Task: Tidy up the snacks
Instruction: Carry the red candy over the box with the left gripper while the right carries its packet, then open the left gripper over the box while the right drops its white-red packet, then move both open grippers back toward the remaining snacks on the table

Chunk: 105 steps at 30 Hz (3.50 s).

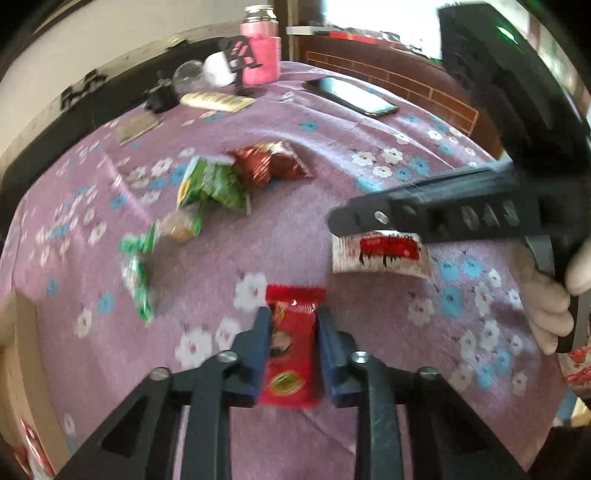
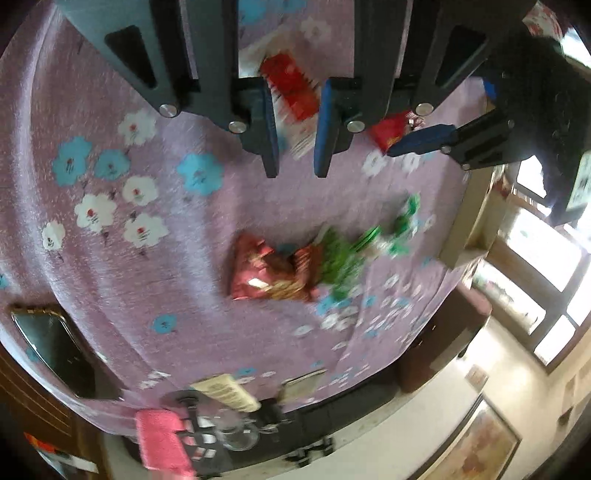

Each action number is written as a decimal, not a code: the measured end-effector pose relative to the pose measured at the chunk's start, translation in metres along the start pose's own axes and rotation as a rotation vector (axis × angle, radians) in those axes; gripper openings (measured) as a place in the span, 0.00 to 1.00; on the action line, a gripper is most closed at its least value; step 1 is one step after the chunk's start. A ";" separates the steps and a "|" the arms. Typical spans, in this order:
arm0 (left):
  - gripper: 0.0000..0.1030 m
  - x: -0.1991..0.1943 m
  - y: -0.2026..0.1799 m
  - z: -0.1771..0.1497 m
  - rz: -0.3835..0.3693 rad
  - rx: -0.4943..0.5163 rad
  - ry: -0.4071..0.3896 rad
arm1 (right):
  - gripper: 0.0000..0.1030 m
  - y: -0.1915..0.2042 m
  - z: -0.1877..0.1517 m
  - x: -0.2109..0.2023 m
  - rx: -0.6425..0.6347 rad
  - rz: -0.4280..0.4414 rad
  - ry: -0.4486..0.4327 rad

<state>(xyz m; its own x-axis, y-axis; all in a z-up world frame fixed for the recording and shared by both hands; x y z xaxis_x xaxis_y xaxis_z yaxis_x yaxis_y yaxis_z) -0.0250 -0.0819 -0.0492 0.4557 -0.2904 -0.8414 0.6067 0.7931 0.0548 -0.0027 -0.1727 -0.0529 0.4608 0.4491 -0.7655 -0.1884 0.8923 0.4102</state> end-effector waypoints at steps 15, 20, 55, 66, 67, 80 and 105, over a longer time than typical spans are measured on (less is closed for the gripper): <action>0.21 -0.016 0.019 -0.024 -0.016 -0.181 -0.048 | 0.43 0.042 -0.049 -0.009 -0.215 -0.070 0.073; 0.21 -0.023 0.028 -0.024 -0.050 -0.247 -0.056 | 0.52 0.050 -0.062 -0.011 -0.282 -0.065 0.087; 0.21 -0.144 0.274 -0.148 0.279 -0.754 -0.188 | 0.26 0.304 0.019 0.087 -0.331 0.155 0.057; 0.30 -0.142 0.307 -0.159 0.271 -0.810 -0.198 | 0.27 0.322 0.019 0.144 -0.382 -0.009 0.065; 0.38 -0.144 0.306 -0.159 0.271 -0.807 -0.201 | 0.27 0.323 0.019 0.144 -0.384 -0.014 0.057; 0.86 -0.209 0.229 -0.129 0.350 -0.703 -0.349 | 0.29 0.288 0.023 0.065 -0.329 0.009 -0.084; 0.86 -0.178 0.090 -0.041 0.392 -0.521 -0.334 | 0.35 0.029 0.042 -0.088 -0.077 -0.289 -0.345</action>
<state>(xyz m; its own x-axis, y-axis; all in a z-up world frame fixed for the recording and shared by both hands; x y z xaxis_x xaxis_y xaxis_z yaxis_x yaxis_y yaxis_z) -0.0783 0.0634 0.0836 0.8004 -0.0153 -0.5992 0.0082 0.9999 -0.0146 -0.0122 -0.1886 0.0470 0.7635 0.1515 -0.6278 -0.0675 0.9855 0.1557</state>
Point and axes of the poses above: each gripper's, at about its wrist camera, not at the fingertips, and x roughly the way its jaws point, y to its left, z to its top, the point moved 6 cm from there along x, roughly the way its jaws point, and after that the axes turned 3 degrees about z, right-handed, at the moved point
